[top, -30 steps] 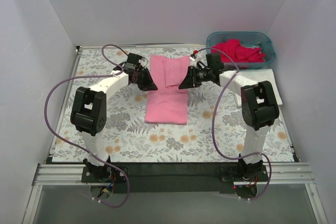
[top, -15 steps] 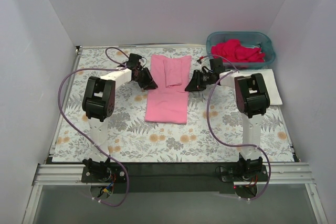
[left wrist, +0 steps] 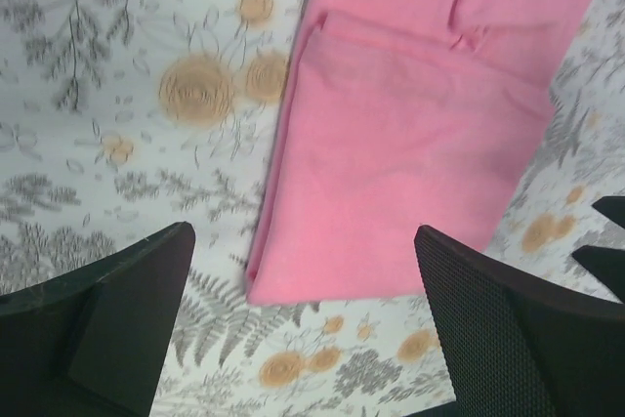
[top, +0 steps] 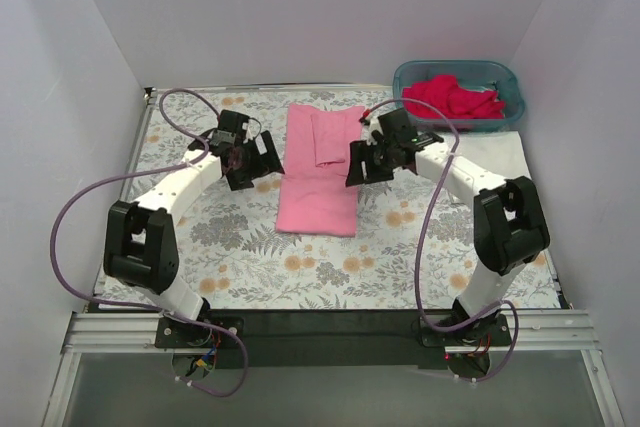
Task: Fold and stack the t-shirts
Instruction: Fold the tshirt
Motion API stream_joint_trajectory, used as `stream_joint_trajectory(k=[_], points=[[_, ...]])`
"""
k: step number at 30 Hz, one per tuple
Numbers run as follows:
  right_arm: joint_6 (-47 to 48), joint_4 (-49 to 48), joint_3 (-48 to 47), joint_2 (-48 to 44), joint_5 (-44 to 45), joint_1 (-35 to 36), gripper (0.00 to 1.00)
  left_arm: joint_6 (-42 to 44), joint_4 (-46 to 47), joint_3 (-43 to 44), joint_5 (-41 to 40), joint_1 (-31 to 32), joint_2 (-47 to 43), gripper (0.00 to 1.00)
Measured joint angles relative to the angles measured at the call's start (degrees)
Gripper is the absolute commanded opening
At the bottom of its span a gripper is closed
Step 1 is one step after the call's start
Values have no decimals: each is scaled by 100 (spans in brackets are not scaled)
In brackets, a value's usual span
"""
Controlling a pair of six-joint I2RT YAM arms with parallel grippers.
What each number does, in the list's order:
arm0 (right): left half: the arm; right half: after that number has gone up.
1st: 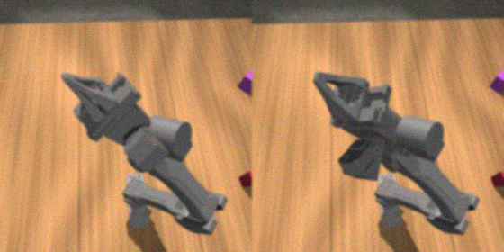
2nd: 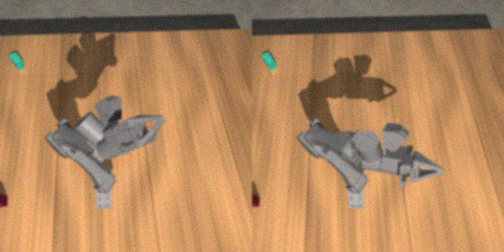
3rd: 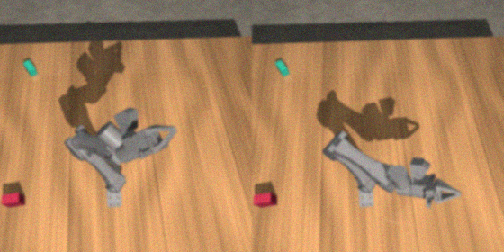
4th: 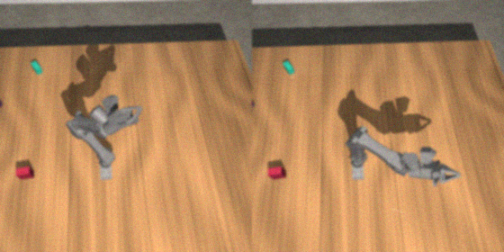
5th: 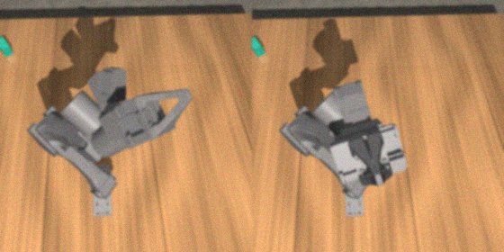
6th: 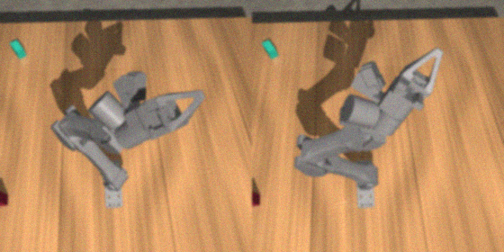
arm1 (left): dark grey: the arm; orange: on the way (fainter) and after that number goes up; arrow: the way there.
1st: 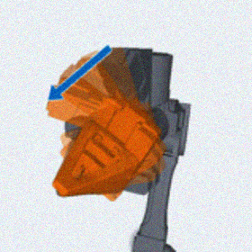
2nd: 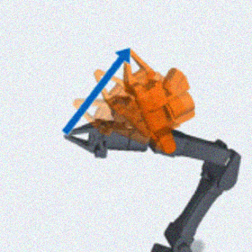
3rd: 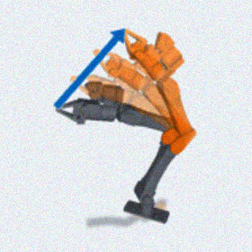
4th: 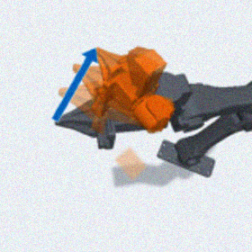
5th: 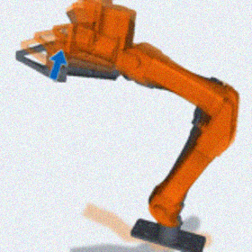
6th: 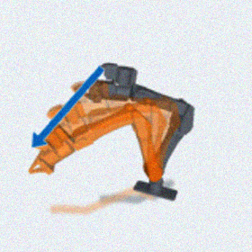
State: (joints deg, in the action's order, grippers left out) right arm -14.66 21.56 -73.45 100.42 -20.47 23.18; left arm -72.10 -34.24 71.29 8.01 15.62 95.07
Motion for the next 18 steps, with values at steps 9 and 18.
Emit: stream_joint_trajectory(k=[9, 18], points=[[-396, 988, 726, -144, 1029, 1464, 50, -26, -437, -1128, -420, 955, -389, 69], [-662, 1097, 767, -15, 1552, 1593, 46, -72, -400, -1196, -693, 1189, -79, 68]])
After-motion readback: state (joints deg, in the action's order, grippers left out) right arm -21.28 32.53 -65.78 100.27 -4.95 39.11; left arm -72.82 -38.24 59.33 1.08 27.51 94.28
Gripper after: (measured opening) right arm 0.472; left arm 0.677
